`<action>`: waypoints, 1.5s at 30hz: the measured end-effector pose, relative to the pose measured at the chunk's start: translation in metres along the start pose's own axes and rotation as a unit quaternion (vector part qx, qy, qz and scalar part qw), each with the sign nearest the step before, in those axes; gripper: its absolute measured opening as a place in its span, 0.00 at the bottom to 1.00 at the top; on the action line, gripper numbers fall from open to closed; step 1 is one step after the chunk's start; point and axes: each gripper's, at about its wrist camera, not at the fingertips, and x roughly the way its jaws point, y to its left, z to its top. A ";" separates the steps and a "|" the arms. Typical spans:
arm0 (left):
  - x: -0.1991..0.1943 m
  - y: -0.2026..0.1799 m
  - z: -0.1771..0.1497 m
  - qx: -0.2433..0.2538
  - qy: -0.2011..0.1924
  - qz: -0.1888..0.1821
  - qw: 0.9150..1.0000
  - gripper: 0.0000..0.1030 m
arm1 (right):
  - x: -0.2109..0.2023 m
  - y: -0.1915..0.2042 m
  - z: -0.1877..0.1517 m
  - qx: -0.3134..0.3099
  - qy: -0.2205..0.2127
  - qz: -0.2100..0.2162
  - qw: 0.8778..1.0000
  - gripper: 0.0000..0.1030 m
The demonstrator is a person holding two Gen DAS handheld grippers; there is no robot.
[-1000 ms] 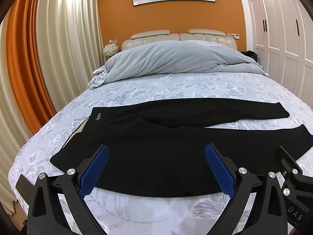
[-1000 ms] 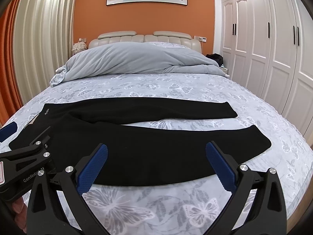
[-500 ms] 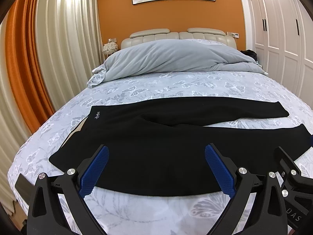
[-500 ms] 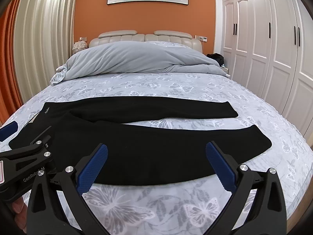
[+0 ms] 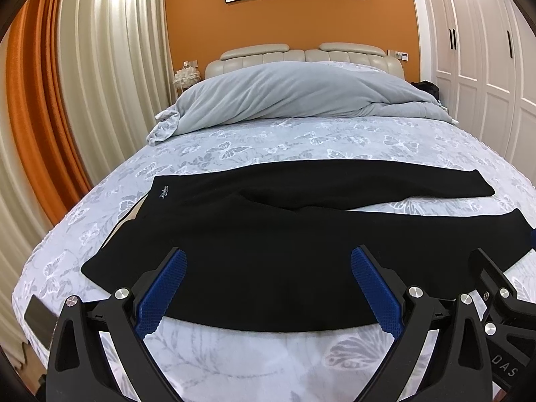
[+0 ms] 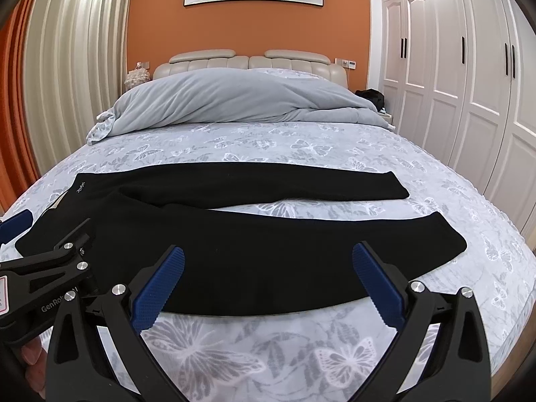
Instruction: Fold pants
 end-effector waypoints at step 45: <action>0.379 0.273 0.117 -0.227 0.205 0.031 0.951 0.13 | 0.381 -0.303 0.105 0.124 0.184 -0.003 0.975 0.10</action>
